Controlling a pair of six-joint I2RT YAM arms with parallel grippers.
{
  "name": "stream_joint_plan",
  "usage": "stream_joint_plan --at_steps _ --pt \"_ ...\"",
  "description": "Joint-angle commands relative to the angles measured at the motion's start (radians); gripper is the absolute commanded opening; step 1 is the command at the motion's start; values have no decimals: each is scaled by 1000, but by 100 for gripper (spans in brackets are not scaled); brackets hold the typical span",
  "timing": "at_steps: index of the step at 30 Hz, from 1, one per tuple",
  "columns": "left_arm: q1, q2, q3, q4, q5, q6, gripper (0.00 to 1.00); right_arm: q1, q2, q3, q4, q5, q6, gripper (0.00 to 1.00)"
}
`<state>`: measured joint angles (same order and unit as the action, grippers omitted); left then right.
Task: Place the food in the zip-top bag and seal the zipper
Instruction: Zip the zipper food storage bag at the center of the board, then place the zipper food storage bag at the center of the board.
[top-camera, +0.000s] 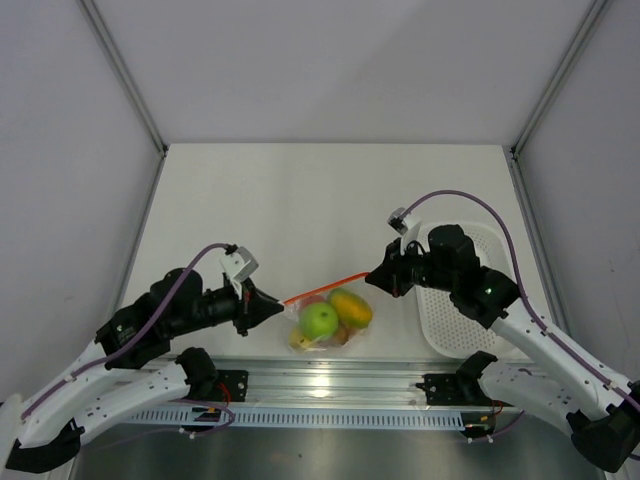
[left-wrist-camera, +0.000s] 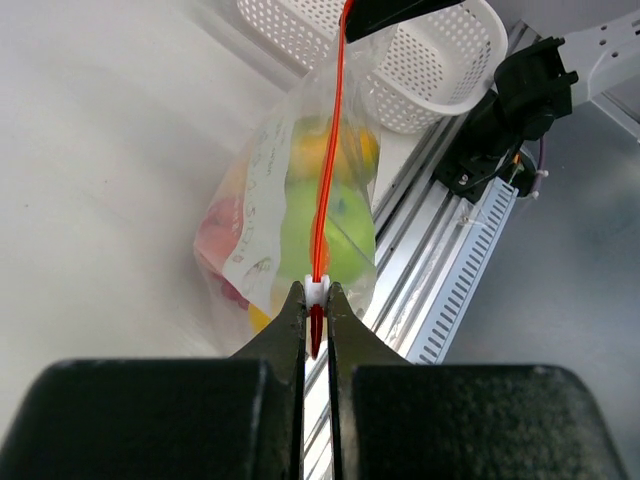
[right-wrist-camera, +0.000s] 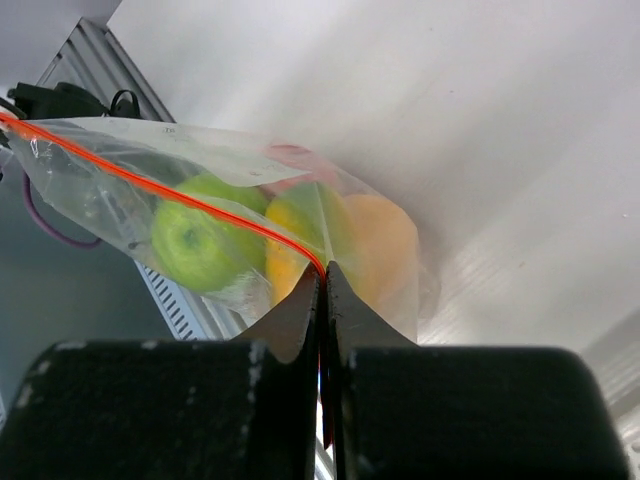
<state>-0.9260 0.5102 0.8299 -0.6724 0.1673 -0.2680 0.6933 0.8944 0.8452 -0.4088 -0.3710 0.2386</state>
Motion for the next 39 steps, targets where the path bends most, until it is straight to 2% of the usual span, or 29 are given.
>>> stream_joint_plan --at_steps 1,10,11,13,15,16,17,18,22,29,34,36,37,39 --pt "7 -27 -3 -23 -32 -34 2 -40 -22 -9 11 75 7 0" --pt "9 -39 -31 -4 -54 -53 3 -46 -12 -14 33 35 8 0" --pt "9 -36 -31 2 -64 -54 15 -46 -3 -14 41 21 11 0" --pt "9 -26 -31 10 -112 -59 26 -48 14 -9 60 14 21 0" --pt "9 -6 -15 5 -217 -77 49 -46 53 6 71 7 31 0" --pt "9 -1 -9 2 -245 -80 72 -46 73 15 73 7 37 0" --pt "9 4 -3 4 -276 -83 82 -48 113 25 74 10 44 0" --pt "9 2 5 8 -302 -89 99 -46 135 35 74 18 50 0" --pt "9 -21 32 49 -367 -74 100 -58 248 86 93 37 80 0" --pt "9 -88 34 82 -351 -48 99 -115 472 222 119 89 99 0" --pt "9 -127 8 47 -354 -97 99 -152 676 396 87 121 96 0" --pt "9 -143 -1 37 -347 -114 100 -166 790 460 44 135 103 0" --pt "9 -162 -12 30 -327 -135 100 -175 914 565 6 159 114 0" --pt "9 -168 -20 27 -316 -138 100 -179 940 597 5 159 117 0"
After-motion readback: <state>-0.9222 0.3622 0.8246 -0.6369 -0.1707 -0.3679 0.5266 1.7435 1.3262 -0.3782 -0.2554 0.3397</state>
